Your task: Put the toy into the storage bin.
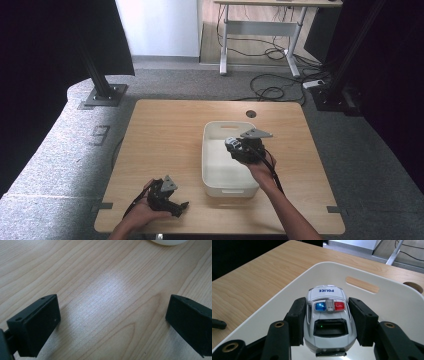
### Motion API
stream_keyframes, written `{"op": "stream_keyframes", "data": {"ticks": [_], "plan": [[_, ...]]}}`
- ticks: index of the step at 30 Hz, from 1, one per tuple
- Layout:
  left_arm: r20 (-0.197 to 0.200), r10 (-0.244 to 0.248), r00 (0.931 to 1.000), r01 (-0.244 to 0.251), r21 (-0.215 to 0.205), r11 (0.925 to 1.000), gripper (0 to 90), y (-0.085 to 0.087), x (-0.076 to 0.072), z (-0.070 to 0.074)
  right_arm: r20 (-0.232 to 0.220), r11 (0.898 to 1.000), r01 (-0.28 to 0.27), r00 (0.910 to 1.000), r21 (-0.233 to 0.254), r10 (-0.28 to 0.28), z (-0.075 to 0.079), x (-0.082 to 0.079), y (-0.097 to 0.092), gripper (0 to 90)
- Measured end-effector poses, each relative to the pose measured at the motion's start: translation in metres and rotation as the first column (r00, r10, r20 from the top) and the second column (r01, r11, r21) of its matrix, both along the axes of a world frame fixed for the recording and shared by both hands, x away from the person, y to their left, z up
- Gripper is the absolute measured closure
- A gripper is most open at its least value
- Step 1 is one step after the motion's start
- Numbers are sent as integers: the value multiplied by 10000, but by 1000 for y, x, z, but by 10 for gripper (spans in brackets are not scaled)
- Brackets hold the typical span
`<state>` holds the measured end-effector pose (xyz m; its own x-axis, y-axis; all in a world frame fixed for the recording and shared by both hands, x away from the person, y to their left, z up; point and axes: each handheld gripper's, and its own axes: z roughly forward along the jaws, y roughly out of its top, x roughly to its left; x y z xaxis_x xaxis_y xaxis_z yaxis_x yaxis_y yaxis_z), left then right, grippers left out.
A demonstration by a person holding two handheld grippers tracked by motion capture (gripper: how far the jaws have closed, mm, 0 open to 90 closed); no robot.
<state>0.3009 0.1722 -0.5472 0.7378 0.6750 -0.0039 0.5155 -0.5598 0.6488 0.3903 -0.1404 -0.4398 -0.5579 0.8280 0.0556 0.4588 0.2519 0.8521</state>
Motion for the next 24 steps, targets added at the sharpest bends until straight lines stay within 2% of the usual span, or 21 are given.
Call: {"op": "stream_keyframes", "data": {"ticks": [12,24], "plan": [[-2,-12,10000,12,-4,10000,0,0,0,0,-171,9999,-138,9998,-30,138,1,9,15,499],[-12,-24,10000,24,-1,10000,0,0,0,0,-453,9998,-188,9988,-100,183,-9,16,26,499]]}}
